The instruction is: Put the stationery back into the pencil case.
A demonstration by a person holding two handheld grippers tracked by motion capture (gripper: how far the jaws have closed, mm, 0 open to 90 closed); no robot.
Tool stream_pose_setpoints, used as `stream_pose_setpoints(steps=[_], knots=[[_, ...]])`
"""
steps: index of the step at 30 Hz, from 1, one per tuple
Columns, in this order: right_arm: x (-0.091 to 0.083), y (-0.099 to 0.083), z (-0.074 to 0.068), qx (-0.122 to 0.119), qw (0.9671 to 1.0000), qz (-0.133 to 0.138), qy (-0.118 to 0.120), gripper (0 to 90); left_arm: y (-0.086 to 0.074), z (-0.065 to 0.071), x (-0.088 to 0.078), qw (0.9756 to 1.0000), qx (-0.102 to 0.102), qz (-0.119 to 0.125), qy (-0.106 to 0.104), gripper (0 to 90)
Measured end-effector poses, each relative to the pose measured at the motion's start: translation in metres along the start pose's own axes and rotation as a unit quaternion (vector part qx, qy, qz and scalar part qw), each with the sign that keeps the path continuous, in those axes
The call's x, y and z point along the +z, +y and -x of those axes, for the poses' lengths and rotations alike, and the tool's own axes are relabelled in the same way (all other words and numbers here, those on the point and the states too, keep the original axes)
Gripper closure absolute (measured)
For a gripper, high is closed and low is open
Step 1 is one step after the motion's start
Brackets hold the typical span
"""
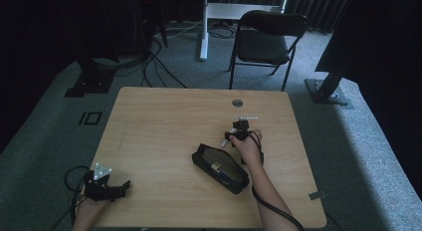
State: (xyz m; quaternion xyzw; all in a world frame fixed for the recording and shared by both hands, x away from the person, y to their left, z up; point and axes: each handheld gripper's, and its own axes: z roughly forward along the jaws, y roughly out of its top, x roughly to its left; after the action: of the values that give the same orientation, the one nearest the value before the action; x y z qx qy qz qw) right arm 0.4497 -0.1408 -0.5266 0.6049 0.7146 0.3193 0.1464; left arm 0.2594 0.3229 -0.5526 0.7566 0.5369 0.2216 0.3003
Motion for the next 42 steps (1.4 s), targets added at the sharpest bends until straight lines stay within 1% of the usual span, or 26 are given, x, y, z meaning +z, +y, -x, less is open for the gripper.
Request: stream_pose_setpoints(steps=[2, 4, 5, 8, 11, 14, 17, 21, 26, 30, 32, 35, 37, 39, 40, 42], knots=[[0.003, 0.000, 0.000, -0.003, 1.0000, -0.003, -0.001, 47.4, 0.000, 0.000, 0.000, 1.0000, 0.000, 0.000, 0.000, 0.3], [0.006, 0.000, -0.001, 0.000, 1.0000, -0.007, 0.002, 47.7, 0.000, 0.000, 0.000, 1.0000, 0.000, 0.000, 0.000, 0.3], [0.007, 0.000, -0.001, -0.003, 1.0000, -0.007, -0.003, 48.6, 0.000, 0.000, 0.000, 1.0000, 0.000, 0.000, 0.000, 0.3], [0.009, 0.002, -0.001, 0.000, 1.0000, -0.004, -0.007, 49.1, 0.000, 0.000, 0.000, 1.0000, 0.000, 0.000, 0.000, 0.2], [0.011, 0.004, 0.000, -0.014, 0.9996, -0.004, -0.023, 52.3, 0.000, 0.000, 0.000, 1.0000, 0.000, 0.000, 0.000, 0.3], [0.012, 0.005, -0.001, -0.034, 0.9989, -0.008, -0.030, 59.2, 0.000, 0.000, 0.000, 1.0000, 0.000, 0.000, 0.000, 0.3], [0.012, 0.004, -0.001, -0.056, 0.9981, -0.008, -0.023, 61.8, 0.000, 0.000, 0.000, 1.0000, 0.000, 0.000, 0.000, 0.3], [0.010, 0.003, 0.000, -0.082, 0.9962, -0.012, -0.028, 70.5, 0.000, 0.000, 0.000, 1.0000, 0.000, 0.000, 0.000, 0.3], [0.008, 0.002, 0.002, -0.095, 0.9952, -0.017, -0.016, 77.3, 0.000, 0.000, 0.000, 1.0000, 0.000, 0.000, 0.000, 0.3], [0.007, 0.000, 0.005, -0.110, 0.9938, -0.013, -0.010, 77.6, 0.000, 0.000, 0.000, 1.0000, 0.000, 0.000, 0.000, 0.3], [0.007, 0.000, 0.006, -0.109, 0.9940, -0.013, -0.007, 77.8, 0.000, 0.000, 0.000, 1.0000, 0.000, 0.000, 0.000, 0.3], [0.005, 0.000, 0.009, -0.114, 0.9933, -0.020, -0.002, 78.1, 0.000, 0.000, 0.000, 1.0000, 0.000, 0.000, 0.000, 0.3], [0.003, 0.000, 0.013, -0.112, 0.9934, -0.025, -0.005, 78.3, 0.000, 0.000, 0.000, 1.0000, 0.000, 0.000, 0.000, 0.3], [0.001, 0.000, 0.017, -0.112, 0.9933, -0.028, 0.000, 78.4, 0.000, 0.000, 0.000, 1.0000, 0.000, 0.000, 0.000, 0.3], [-0.001, -0.001, 0.020, -0.114, 0.9931, -0.029, -0.002, 78.4, 0.000, 0.000, 0.000, 1.0000, 0.000, 0.000, 0.000, 0.3], [-0.003, -0.002, 0.024, -0.106, 0.9939, -0.032, 0.003, 78.4, 0.000, 0.000, 0.000, 1.0000, 0.000, 0.000, 0.000, 0.3]])
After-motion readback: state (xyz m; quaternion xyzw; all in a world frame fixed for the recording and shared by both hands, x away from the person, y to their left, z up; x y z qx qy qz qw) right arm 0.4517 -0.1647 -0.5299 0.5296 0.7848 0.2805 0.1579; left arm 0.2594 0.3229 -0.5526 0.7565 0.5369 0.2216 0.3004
